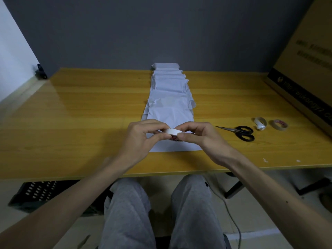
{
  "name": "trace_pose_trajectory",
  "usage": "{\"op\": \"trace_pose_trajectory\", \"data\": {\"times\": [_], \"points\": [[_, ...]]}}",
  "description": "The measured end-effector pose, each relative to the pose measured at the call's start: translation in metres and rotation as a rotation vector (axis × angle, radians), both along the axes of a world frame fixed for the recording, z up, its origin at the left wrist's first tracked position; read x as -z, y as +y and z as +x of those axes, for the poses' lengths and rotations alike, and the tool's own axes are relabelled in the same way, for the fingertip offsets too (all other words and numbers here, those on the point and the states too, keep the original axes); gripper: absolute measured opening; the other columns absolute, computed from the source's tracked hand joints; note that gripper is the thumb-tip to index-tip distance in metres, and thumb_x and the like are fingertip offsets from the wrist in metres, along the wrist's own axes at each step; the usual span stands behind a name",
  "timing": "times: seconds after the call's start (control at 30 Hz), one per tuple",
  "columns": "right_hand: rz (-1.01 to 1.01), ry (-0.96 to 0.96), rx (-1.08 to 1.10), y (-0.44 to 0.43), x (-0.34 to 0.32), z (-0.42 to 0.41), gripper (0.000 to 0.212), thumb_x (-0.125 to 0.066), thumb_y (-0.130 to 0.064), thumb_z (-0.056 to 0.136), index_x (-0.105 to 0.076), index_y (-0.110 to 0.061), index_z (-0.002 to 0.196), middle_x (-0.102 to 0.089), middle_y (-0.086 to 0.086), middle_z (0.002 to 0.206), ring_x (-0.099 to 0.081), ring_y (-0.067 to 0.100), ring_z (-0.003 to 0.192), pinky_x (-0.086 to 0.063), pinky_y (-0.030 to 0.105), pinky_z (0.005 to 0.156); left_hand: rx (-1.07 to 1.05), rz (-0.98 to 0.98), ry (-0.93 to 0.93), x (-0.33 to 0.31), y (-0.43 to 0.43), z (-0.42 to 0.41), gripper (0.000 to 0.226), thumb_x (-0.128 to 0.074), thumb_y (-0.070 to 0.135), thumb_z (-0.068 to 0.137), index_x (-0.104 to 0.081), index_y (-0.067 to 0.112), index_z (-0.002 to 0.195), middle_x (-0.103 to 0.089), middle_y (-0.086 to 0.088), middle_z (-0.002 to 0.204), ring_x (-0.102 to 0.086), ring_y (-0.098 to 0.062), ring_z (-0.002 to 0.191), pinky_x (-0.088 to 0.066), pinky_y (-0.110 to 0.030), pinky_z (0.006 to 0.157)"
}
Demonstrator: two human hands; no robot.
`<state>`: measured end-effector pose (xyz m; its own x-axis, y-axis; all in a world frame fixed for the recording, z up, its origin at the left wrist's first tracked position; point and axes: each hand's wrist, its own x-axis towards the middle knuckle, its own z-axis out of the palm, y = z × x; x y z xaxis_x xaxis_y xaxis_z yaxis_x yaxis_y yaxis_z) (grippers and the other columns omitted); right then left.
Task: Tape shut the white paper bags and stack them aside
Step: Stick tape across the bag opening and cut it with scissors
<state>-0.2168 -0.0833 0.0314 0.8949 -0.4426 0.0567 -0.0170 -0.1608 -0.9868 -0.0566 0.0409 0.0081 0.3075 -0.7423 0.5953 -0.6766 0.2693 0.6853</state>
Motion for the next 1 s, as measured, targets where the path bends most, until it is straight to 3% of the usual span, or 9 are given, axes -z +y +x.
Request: {"op": "trace_pose_trajectory", "data": {"times": [0.2,0.43,0.6,0.73,0.87,1.0], "points": [[0.059,-0.039,0.025,0.0003,0.0011,0.0041,0.013,-0.062,-0.004,0.088,-0.071,-0.003,0.098,-0.072,0.013,0.099,-0.068,0.018,0.094,-0.049,0.022,0.086,-0.019,-0.039,-0.006,0.0009,-0.0026,-0.0003,0.012,-0.074,0.011,0.077,-0.075,0.004,0.087,-0.072,-0.002,0.082,-0.064,-0.007,0.074,-0.051,-0.022,0.068],[0.1,-0.061,0.051,0.0023,0.0032,0.0073,0.013,-0.063,-0.004,0.087,-0.071,-0.003,0.097,-0.074,0.008,0.092,-0.069,0.017,0.089,-0.05,0.021,0.081,-0.033,-0.055,-0.016,0.0047,-0.0006,0.0003,0.018,-0.073,0.023,0.079,-0.076,0.007,0.087,-0.07,0.004,0.078,-0.064,-0.013,0.073,-0.049,-0.039,0.065],[0.092,-0.056,0.06,0.0038,0.0056,0.0099,0.01,-0.067,-0.007,0.084,-0.072,-0.005,0.092,-0.073,0.009,0.091,-0.068,0.017,0.088,-0.051,0.024,0.083,-0.029,-0.045,-0.065,0.0042,0.0022,0.0003,0.014,-0.074,0.017,0.081,-0.076,0.005,0.088,-0.07,-0.001,0.079,-0.064,-0.013,0.074,-0.05,-0.04,0.065],[0.093,-0.058,0.04,0.0025,0.0058,0.0093,0.02,-0.07,-0.017,0.079,-0.073,-0.005,0.094,-0.072,0.015,0.098,-0.067,0.026,0.096,-0.05,0.035,0.095,-0.023,-0.043,-0.07,0.0048,0.0038,0.0008,0.01,-0.074,0.014,0.08,-0.075,0.006,0.087,-0.069,0.0,0.078,-0.064,-0.012,0.073,-0.049,-0.039,0.065],[0.154,-0.069,-0.032,0.0003,0.0035,0.006,0.025,-0.066,-0.013,0.08,-0.071,-0.003,0.103,-0.071,0.016,0.104,-0.066,0.027,0.102,-0.048,0.031,0.095,-0.019,-0.055,-0.022,0.0051,0.0037,0.0042,0.01,-0.074,0.021,0.08,-0.074,0.013,0.087,-0.068,0.003,0.077,-0.063,-0.013,0.071,-0.049,-0.039,0.063],[0.157,-0.086,0.021,0.0023,0.0058,0.0085,0.022,-0.066,-0.007,0.08,-0.071,-0.001,0.1,-0.072,0.016,0.101,-0.067,0.026,0.099,-0.049,0.029,0.091,-0.038,-0.051,-0.045,0.0055,0.003,0.0017,0.014,-0.074,0.016,0.079,-0.075,0.004,0.087,-0.069,-0.002,0.077,-0.064,-0.016,0.07,-0.049,-0.04,0.063]]}}
